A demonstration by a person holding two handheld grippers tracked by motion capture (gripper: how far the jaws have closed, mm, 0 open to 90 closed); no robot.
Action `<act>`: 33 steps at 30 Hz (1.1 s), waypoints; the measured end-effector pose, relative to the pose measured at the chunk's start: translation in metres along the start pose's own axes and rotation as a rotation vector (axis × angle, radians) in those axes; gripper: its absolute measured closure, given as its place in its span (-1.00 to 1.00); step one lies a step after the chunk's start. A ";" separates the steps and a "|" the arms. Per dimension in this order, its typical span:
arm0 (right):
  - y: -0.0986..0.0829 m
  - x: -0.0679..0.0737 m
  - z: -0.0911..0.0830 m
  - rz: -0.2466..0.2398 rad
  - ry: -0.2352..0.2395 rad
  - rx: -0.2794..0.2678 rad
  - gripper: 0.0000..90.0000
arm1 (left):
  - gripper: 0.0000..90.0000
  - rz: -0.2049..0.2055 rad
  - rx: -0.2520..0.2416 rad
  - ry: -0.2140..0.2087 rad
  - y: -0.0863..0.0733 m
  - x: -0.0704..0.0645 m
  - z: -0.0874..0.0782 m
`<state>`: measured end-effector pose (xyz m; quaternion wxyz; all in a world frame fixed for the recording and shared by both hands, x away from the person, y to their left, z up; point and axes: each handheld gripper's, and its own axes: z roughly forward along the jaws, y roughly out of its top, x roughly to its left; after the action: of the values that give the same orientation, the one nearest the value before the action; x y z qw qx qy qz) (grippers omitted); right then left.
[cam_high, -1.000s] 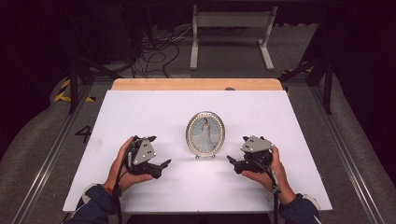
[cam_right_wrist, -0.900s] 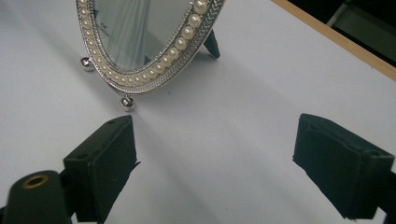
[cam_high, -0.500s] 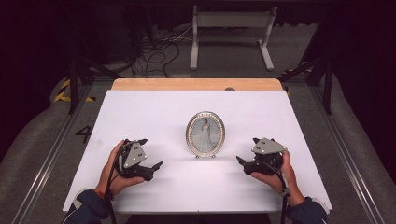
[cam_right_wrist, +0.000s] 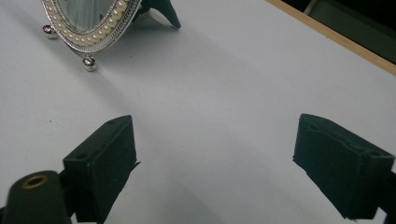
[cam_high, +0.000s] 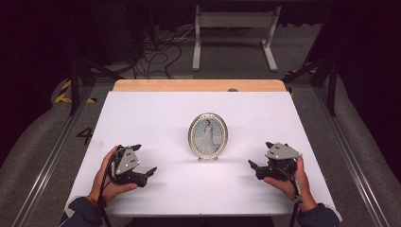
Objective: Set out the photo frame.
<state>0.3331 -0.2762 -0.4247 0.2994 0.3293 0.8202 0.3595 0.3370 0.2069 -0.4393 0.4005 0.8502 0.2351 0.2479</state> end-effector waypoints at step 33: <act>-0.070 -0.035 -0.040 0.212 -0.086 -0.044 -0.74 | -0.84 -0.250 -0.088 0.043 -0.070 0.037 -0.050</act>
<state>0.3024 -0.3547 -0.4485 0.3018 0.4224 0.7591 0.3927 0.3210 0.2973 -0.4586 0.4600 0.7904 0.3368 0.2239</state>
